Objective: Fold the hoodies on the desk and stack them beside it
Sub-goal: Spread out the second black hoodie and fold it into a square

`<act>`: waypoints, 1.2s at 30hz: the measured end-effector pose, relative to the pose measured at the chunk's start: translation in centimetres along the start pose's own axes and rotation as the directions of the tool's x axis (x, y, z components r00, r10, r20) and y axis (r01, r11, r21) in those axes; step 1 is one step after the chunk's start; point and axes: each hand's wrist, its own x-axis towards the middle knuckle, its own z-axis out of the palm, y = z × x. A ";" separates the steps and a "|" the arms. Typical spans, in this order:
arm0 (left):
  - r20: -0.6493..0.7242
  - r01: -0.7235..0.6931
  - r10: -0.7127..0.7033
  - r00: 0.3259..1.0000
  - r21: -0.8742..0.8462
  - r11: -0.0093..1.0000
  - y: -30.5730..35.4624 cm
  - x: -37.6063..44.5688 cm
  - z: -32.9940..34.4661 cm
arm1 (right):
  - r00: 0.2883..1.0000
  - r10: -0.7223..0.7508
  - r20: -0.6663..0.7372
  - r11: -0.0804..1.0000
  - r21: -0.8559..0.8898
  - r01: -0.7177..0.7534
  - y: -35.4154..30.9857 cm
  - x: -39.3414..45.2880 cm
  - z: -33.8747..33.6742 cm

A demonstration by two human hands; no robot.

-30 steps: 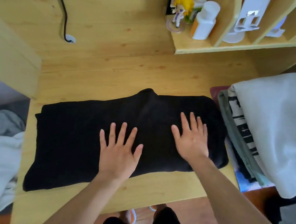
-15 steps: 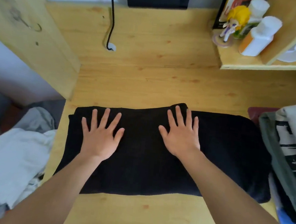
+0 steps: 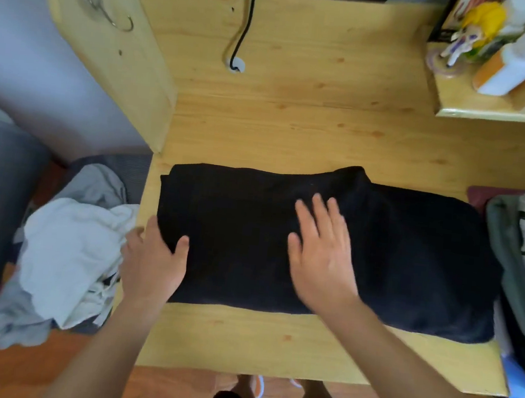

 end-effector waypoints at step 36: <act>0.298 -0.183 0.471 0.830 -0.652 0.735 22.2 -18.2 -2.5 | 0.709 0.469 0.526 0.225 0.705 -0.672 15.8 -4.8 -9.3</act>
